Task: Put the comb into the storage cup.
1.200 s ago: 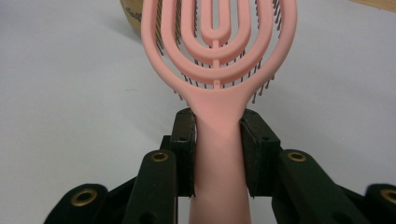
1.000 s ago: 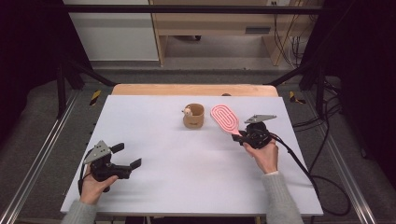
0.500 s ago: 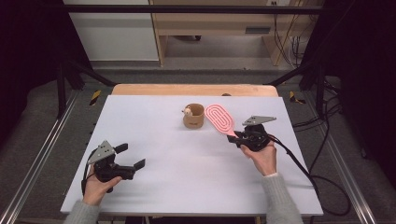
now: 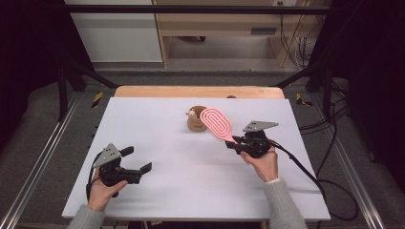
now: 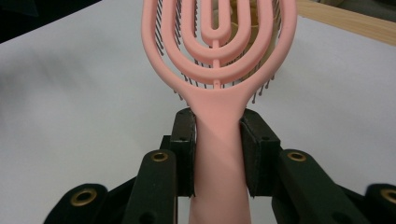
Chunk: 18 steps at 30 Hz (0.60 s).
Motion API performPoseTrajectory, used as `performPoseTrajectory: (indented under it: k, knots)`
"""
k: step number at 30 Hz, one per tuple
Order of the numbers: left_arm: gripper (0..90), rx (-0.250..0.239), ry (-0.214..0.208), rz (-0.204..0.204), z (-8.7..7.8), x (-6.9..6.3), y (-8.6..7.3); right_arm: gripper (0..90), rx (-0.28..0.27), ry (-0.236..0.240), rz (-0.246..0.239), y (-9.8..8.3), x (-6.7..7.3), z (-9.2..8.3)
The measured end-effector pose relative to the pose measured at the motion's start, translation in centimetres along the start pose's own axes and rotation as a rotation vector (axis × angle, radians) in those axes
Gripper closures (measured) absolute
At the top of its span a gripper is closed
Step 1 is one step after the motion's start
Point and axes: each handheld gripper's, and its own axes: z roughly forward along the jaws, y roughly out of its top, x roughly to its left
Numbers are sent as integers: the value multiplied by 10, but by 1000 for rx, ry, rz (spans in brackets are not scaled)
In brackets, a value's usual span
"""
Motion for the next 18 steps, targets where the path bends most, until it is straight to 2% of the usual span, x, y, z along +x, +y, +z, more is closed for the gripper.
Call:
performPoseTrajectory:
  k: [18]
  knots:
    - [5, 6, -2, 2, 5, -13, 8, 693, -30, 60, -21, -5, 15, 0]
